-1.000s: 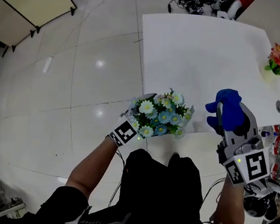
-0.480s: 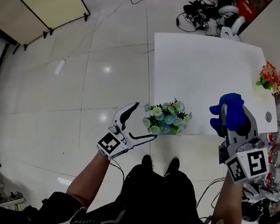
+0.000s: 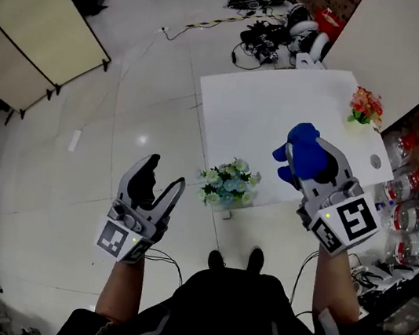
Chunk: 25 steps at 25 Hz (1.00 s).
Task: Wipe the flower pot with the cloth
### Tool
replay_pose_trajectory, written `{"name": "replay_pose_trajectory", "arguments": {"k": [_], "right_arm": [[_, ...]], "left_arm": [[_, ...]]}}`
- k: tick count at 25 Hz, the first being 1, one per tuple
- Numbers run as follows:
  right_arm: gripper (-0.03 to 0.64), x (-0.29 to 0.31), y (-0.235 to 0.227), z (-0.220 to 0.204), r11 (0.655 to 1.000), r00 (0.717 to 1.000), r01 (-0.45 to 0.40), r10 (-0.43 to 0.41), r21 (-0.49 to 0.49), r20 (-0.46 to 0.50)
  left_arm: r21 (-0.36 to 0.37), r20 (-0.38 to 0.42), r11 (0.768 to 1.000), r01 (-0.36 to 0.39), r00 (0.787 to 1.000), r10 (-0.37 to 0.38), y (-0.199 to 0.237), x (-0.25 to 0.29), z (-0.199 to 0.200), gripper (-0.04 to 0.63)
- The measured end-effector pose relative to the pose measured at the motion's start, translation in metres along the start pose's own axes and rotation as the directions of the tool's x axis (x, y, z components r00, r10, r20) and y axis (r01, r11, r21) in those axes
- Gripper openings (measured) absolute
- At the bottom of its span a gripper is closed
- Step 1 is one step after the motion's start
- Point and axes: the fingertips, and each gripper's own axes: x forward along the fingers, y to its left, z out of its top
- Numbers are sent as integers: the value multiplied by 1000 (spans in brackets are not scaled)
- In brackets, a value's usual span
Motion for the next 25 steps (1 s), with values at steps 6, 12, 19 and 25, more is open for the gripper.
{"name": "replay_pose_trajectory", "arguments": {"k": [6,12,19,25], "right_arm": [[75,-5,7,19,1000,999,-11,11,-3,36],[77,-10,9,22,1000,999,1,-1,8,32],[77,-20,32,18,999,1000,24,-24,25,-3],[75,-48,48,6,998,999,21,-19,59,-29]], "left_arm": [[-20,11,997,-76,997,77,11,6,35,10],[7,45,1000,-22,999,22,10,16,69,5],[-76,-26,994,75,997,-77,-2,21,51,5],[-125,-60,983,134,988,-142,-52,21,37,5]]}}
